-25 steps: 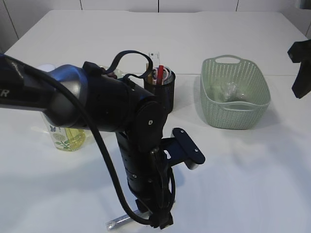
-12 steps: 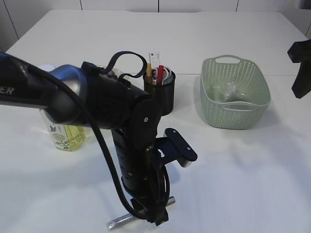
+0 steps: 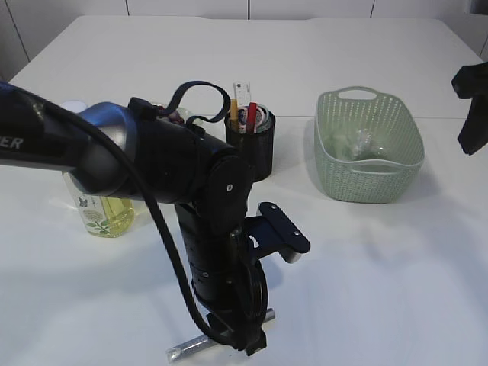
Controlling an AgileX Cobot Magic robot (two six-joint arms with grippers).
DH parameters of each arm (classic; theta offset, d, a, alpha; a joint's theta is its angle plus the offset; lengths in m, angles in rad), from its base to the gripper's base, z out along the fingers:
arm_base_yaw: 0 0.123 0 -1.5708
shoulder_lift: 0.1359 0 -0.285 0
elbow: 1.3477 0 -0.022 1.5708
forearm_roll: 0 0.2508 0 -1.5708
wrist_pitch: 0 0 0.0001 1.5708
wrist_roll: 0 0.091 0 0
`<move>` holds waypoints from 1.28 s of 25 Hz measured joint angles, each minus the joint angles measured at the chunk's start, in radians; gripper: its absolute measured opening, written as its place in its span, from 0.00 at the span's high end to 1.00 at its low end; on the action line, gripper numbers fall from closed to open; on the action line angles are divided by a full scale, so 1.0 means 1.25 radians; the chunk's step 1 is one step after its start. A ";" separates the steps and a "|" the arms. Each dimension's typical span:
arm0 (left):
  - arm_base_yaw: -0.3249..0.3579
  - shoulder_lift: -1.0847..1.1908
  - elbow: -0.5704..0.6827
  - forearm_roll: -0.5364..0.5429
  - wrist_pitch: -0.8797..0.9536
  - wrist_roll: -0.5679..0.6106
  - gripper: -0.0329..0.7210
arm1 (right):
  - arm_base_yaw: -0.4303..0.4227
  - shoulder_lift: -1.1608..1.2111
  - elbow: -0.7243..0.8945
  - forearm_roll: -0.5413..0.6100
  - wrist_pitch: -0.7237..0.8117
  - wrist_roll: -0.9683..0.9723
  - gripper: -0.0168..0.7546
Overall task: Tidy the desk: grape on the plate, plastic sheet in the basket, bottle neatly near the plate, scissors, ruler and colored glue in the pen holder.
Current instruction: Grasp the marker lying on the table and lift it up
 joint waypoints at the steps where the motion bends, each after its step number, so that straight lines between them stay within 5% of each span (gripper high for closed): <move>1: 0.000 0.001 0.000 -0.002 0.000 0.000 0.62 | 0.000 0.000 0.000 0.000 0.000 0.000 0.58; 32: 0.000 0.006 0.000 -0.004 0.002 0.000 0.70 | 0.000 0.000 0.000 0.000 0.000 0.000 0.58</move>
